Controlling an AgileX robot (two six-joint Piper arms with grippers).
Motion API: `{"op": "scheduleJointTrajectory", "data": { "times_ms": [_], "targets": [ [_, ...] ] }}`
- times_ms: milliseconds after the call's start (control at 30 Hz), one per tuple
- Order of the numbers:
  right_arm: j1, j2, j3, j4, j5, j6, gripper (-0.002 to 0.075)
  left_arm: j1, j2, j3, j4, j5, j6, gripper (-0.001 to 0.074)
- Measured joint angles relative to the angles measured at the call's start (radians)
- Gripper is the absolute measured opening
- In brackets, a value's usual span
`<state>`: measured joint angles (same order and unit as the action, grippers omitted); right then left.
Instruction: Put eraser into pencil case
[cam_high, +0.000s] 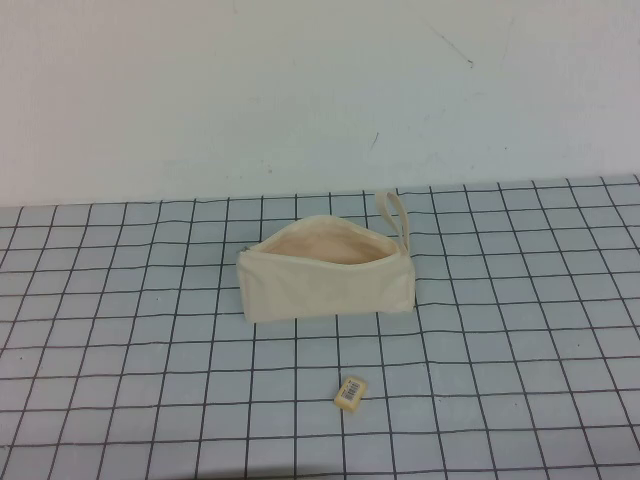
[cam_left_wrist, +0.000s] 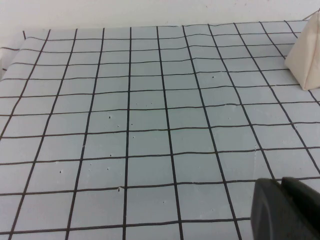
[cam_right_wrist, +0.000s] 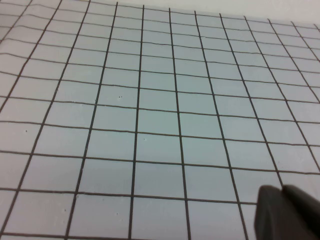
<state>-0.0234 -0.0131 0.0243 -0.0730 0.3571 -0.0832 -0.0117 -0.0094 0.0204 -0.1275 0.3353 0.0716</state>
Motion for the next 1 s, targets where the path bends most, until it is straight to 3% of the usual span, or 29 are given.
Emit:
{"op": "scheduleJointTrajectory", "data": {
  "times_ms": [1000],
  "targets": [
    [0.0, 0.0, 0.002, 0.0, -0.025, 0.0, 0.0, 0.0, 0.0, 0.0, 0.0, 0.0, 0.0, -0.0001]
  ]
}}
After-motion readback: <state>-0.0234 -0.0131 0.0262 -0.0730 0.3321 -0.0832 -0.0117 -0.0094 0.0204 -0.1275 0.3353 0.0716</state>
